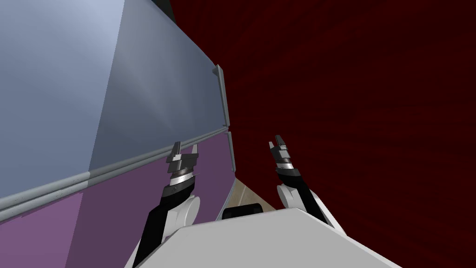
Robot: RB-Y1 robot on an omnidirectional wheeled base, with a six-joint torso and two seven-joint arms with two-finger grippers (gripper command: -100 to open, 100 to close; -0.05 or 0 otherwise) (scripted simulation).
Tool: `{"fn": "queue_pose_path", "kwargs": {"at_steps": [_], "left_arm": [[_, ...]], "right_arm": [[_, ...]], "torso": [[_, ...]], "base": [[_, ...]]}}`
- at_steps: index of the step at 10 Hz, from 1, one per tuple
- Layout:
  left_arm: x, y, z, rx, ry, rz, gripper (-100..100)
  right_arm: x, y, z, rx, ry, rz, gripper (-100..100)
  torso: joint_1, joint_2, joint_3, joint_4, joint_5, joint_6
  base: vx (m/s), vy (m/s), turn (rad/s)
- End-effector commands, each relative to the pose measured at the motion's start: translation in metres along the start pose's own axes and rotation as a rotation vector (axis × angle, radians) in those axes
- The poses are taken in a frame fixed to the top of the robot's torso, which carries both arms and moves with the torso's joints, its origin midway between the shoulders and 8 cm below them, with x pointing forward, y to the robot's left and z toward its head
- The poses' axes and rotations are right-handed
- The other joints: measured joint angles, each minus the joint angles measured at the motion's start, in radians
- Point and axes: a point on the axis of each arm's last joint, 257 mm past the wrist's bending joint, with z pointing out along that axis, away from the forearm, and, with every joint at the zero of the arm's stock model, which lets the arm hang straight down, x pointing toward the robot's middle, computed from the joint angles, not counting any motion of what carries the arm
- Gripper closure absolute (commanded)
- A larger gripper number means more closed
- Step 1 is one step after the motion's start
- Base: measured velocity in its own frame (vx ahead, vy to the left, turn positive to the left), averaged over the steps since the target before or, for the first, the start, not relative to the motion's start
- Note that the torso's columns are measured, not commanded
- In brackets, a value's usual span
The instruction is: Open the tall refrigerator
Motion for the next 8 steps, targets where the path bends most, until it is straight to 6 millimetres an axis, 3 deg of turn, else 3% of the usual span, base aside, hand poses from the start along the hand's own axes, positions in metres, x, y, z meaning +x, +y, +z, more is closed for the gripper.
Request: {"fn": "queue_pose_path", "kwargs": {"at_steps": [1,8], "left_arm": [[0.0,0.0,0.0,0.0,0.0,0.0,0],[0.0,-0.0002,0.0,0.0,0.0,0.0,0]], "right_arm": [[0.0,0.0,0.0,0.0,0.0,0.0,0],[0.0,0.0002,0.0,0.0,0.0,0.0,0]], "torso": [[0.0,0.04,-0.082,0.041,0.0,0.0],[0.0,0.544,-1.087,0.544,0.0,0.0]], "base": [[0.0,0.0,0.0],[0.0,0.0,0.0]]}}
